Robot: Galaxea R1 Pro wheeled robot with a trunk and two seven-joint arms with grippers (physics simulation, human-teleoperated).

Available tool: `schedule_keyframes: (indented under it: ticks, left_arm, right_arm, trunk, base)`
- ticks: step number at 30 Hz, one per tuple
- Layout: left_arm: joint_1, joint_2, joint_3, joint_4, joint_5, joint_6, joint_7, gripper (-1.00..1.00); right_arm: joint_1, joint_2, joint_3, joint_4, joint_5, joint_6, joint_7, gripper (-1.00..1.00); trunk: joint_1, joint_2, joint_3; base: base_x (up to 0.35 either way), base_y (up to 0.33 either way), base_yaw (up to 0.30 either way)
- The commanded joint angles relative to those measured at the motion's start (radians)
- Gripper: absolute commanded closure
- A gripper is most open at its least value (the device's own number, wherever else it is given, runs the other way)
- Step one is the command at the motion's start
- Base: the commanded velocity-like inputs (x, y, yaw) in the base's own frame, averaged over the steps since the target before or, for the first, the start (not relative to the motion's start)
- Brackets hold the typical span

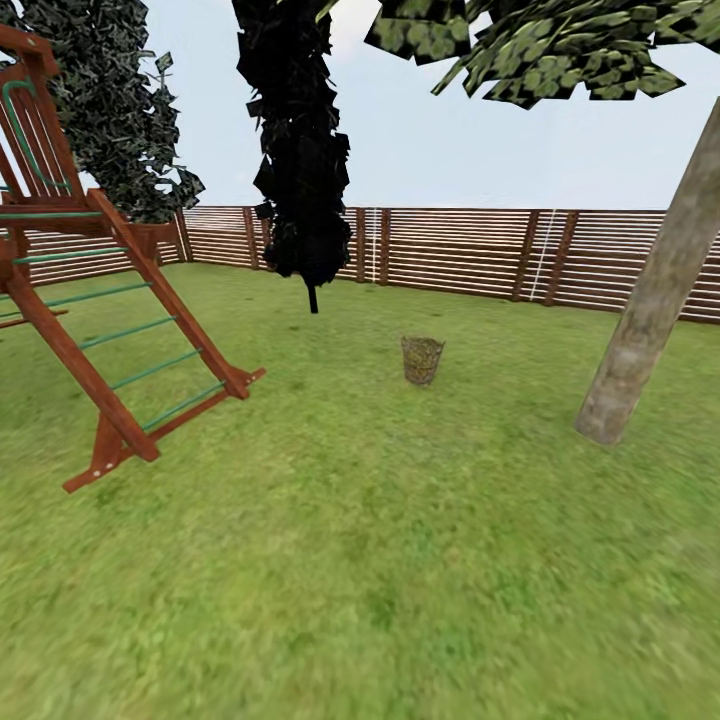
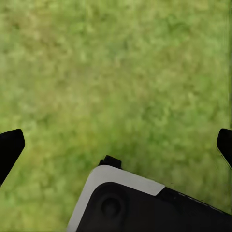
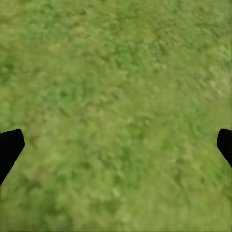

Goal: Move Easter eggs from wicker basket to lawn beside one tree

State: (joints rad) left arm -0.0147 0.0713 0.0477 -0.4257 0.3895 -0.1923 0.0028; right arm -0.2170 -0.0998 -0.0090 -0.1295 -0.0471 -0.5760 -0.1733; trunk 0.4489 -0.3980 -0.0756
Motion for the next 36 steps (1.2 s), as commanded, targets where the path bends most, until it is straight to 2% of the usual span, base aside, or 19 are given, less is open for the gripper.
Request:
schedule_keyframes:
  ticks: [1, 36]
  left_arm:
    - [-0.001, 0.0, -0.002, 0.0, 0.008, -0.002, 0.0, -1.0]
    - [-0.001, 0.001, -0.002, 0.001, 0.007, -0.001, 0.0, -1.0]
  right_arm:
    - [-0.001, 0.0, 0.0, 0.001, -0.005, -0.004, 0.001, -1.0]
    - [-0.001, 0.0, 0.0, 0.001, -0.004, -0.004, 0.001, -1.0]
  trunk:
    - [0.001, -0.002, -0.002]
    - [0.001, -0.002, -0.002]
  base:
    - [0.331, 0.0, 0.0]
    - [0.331, 0.0, 0.0]
